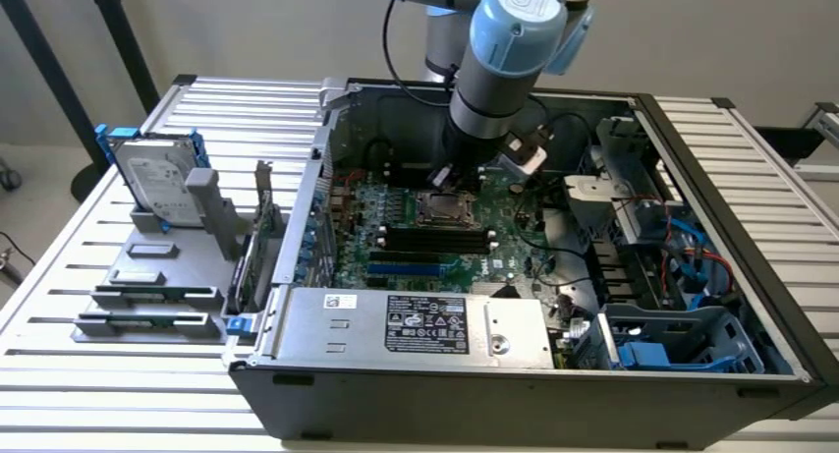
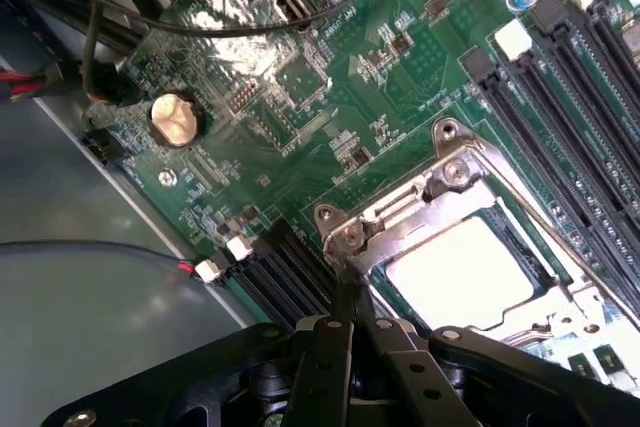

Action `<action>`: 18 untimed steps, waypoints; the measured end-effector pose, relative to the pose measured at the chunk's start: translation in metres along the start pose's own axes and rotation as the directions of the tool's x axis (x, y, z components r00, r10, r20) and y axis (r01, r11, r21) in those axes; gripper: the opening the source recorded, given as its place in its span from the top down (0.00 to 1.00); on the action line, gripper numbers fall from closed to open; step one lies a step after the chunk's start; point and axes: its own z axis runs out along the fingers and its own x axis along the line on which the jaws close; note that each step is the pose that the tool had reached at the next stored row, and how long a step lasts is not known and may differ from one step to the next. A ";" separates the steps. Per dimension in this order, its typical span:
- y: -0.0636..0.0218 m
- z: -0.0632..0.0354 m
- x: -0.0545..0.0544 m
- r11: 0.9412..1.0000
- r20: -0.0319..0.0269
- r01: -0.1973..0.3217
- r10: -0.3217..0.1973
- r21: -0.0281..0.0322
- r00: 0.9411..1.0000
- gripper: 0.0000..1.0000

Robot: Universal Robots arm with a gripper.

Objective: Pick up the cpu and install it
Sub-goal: 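Install the first cpu locking lever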

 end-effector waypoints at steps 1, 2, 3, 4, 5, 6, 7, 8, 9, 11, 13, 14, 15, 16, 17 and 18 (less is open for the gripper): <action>0.0009 0.0000 0.001 1.000 0.000 0.000 0.000 0.000 1.000 0.89; 0.0018 -0.0001 0.002 1.000 0.000 0.001 -0.001 0.000 1.000 0.89; 0.0026 -0.0001 0.002 1.000 0.000 0.001 -0.001 0.001 1.000 0.89; 0.0033 -0.0002 0.003 1.000 0.001 0.001 -0.001 0.001 1.000 0.89; 0.0037 -0.0002 0.003 1.000 0.001 0.001 -0.001 0.001 1.000 0.89; 0.0039 -0.0004 0.004 1.000 0.002 0.001 -0.001 0.002 1.000 0.89; 0.0039 -0.0008 0.003 1.000 0.003 0.000 0.000 0.003 1.000 0.89; 0.0038 -0.0017 0.003 1.000 0.003 0.000 0.000 0.004 1.000 0.89; 0.0038 -0.0031 0.003 1.000 0.004 0.000 0.000 0.005 1.000 0.89; 0.0036 -0.0062 0.003 1.000 0.004 0.000 0.000 0.005 1.000 0.89; 0.0035 -0.0094 0.003 1.000 0.005 0.000 -0.001 0.005 1.000 0.89; 0.0036 -0.0108 0.003 1.000 0.005 0.000 -0.001 0.005 1.000 0.89; 0.0038 -0.0121 0.002 1.000 0.004 0.000 0.000 0.005 1.000 0.89; 0.0040 -0.0130 0.001 1.000 0.004 0.000 0.000 0.005 1.000 0.89; 0.0042 -0.0138 0.000 1.000 0.005 0.000 0.000 0.005 1.000 0.89; 0.0045 -0.0144 -0.001 1.000 0.005 0.000 0.000 0.005 1.000 0.89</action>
